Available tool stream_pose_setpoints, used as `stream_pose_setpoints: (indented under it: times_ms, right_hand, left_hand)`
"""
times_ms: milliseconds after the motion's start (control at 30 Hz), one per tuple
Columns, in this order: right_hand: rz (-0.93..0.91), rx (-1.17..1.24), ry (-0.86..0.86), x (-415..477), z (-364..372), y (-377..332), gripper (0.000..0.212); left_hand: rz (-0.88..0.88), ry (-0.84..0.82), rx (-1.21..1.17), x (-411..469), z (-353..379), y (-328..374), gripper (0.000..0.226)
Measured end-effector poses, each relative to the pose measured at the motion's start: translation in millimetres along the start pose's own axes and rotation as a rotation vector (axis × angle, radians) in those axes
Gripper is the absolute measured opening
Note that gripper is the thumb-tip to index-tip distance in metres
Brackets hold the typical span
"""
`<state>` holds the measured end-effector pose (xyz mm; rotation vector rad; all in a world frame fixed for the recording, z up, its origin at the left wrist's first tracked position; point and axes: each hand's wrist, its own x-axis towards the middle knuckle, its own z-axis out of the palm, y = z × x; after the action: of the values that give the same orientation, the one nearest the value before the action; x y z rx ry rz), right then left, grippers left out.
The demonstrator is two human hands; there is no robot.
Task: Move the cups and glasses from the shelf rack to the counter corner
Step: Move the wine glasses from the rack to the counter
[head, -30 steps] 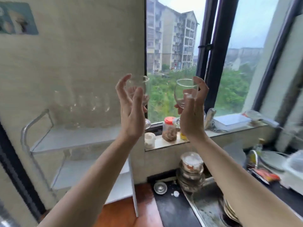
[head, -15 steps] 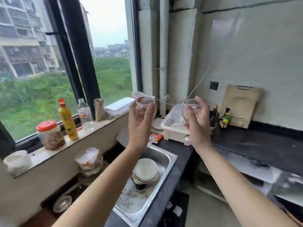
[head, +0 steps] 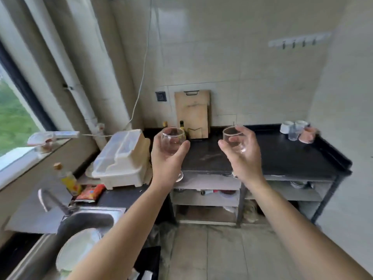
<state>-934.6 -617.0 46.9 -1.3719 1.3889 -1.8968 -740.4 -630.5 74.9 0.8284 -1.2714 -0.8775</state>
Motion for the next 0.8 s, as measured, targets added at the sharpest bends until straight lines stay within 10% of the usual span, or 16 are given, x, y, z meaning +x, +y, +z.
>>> stream_pose_setpoints:
  times_ms: [800]
  right_hand:
    - [0.127, -0.276, 0.519, 323.8, -223.8, 165.2, 0.050]
  left_hand:
    - [-0.140, -0.569, -0.232, 254.6, 424.7, -191.5, 0.051]
